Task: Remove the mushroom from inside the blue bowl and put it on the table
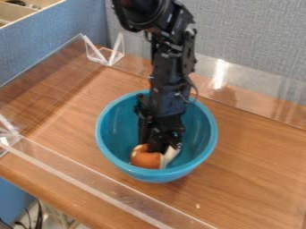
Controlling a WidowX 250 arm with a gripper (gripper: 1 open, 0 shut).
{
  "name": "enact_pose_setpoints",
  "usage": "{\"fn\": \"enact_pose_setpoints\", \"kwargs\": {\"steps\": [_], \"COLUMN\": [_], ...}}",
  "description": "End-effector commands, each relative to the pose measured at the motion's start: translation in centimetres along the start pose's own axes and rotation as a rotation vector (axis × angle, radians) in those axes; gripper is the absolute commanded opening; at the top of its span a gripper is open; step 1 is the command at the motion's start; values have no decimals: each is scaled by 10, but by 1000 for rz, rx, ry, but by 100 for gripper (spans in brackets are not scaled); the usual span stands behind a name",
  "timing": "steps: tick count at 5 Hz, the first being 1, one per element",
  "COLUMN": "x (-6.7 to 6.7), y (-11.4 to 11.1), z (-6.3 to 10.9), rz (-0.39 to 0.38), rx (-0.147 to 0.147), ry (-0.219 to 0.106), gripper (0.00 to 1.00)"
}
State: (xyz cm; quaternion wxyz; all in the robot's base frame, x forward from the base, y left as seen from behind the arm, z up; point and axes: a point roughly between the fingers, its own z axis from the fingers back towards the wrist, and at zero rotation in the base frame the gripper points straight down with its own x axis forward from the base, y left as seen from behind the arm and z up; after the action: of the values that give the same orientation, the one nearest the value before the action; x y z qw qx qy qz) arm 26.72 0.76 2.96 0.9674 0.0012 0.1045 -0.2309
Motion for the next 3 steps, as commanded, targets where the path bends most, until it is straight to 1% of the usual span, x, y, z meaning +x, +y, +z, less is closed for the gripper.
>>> {"fn": "enact_pose_setpoints", "kwargs": {"steps": [1,3], "x": [-11,-3], "y": [13,10], "z": [-4,-14], "rz": [-33,27], "rx": [12,-12], "ry": [-8,-31], "gripper": [0,0]}}
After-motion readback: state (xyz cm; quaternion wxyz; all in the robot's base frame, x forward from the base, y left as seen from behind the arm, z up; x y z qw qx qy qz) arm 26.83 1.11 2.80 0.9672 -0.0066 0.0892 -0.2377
